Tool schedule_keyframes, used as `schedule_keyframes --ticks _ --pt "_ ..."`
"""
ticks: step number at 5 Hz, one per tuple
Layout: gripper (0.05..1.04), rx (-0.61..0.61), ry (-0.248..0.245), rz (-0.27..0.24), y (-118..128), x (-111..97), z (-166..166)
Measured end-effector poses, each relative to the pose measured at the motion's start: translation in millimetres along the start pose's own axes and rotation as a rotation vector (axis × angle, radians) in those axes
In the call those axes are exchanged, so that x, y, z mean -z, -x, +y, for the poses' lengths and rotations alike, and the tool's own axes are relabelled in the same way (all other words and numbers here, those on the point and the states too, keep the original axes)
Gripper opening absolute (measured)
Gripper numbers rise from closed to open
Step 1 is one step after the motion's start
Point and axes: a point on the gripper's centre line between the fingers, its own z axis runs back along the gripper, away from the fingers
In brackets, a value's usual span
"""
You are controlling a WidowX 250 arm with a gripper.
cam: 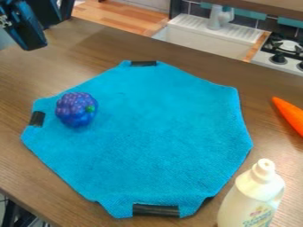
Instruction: Fold the cloth from right to left whilst covering the fruit using the cloth
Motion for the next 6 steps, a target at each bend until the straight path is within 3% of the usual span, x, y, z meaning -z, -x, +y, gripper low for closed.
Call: schedule_keyframes --ticks 1,2,3,4,5,6 --pt "1.001 -0.014 0.014 0.001 1 5 -1" --pt "1.001 -0.089 -0.004 -0.004 -7 15 -2" --pt "1.001 -0.169 -0.073 -0.047 -28 19 -4" --pt "1.001 -0.378 -0.125 -0.056 -55 26 -2" --pt "1.001 -0.568 -0.169 -0.079 -101 36 -5" --pt "1.001 -0.731 -0.195 -0.084 -123 54 3"
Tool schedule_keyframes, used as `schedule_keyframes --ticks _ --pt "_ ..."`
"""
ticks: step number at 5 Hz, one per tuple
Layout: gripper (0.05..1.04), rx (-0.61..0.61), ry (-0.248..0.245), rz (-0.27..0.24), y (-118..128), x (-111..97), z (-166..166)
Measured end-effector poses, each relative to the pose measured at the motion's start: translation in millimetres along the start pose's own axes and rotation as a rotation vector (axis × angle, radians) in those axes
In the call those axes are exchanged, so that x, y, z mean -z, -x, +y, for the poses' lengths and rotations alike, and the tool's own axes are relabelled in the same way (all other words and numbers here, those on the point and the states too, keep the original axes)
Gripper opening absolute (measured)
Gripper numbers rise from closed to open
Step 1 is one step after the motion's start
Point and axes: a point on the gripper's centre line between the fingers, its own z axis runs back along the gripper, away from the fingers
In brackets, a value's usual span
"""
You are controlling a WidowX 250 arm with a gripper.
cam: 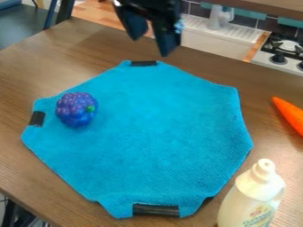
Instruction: Fold the cloth from right to left whilst covering the fruit using the cloth
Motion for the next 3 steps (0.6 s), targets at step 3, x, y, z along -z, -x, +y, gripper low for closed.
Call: schedule_keyframes --ticks 3 --pt "1.001 -0.324 -0.106 -0.026 -41 88 -44"
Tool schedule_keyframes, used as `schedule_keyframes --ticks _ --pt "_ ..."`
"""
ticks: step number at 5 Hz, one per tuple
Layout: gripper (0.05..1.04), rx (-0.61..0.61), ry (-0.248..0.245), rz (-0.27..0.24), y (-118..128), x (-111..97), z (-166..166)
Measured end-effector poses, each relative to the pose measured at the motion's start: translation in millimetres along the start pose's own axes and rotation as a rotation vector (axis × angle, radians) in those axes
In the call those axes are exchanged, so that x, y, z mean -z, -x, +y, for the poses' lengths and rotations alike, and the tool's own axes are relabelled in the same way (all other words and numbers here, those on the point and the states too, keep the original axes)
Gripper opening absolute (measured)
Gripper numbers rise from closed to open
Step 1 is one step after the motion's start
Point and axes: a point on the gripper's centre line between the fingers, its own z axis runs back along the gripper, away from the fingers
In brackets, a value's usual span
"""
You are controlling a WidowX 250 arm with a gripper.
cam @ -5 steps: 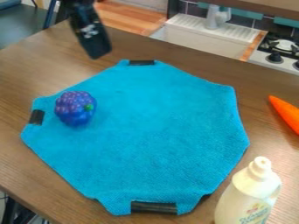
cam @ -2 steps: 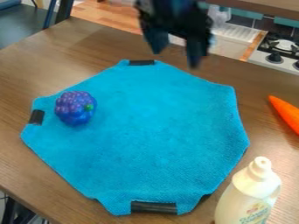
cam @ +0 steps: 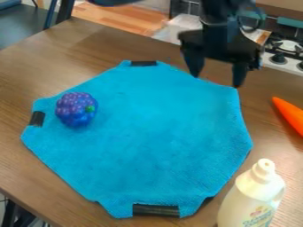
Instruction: Fold the cloth from right to left whilst covering the fruit using the cloth
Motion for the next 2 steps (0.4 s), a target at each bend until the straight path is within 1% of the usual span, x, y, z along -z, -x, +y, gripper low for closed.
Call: schedule_keyframes --ticks 1,2 --pt "1.001 -0.086 0.020 -0.060 -7.7 18.0 -6.6" --pt "1.001 -0.141 0.030 -0.072 -7.7 27.2 -9.0"
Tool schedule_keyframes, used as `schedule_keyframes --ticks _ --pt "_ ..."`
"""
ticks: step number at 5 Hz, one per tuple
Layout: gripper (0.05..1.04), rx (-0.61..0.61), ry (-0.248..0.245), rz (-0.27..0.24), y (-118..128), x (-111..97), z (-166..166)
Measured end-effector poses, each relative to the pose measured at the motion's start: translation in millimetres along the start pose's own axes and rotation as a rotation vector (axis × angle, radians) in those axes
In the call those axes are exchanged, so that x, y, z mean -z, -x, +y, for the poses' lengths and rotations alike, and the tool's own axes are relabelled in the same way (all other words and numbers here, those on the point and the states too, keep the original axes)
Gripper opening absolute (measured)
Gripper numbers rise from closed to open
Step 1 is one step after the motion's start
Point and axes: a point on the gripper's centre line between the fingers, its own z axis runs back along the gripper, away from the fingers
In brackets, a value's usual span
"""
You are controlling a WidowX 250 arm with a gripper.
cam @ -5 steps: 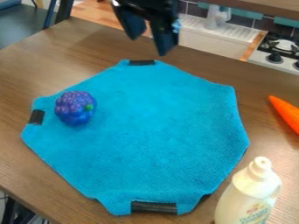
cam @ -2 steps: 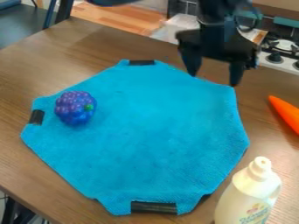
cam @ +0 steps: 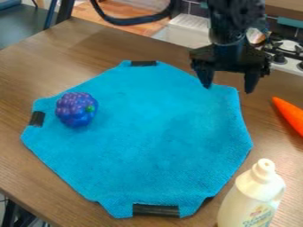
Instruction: Fold the cloth from right to left whilst covering the fruit using the cloth
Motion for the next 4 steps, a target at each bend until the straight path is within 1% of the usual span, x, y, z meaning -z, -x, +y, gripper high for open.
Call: schedule_keyframes --ticks 1,2,3,4 --pt "1.001 0.010 0.009 0.017 11 10 -12" --pt "1.001 -0.009 0.017 0.006 11 10 -16" --pt "1.001 -0.010 0.027 0.002 17 11 -25" --pt "1.001 -0.013 0.006 0.004 23 19 -24"
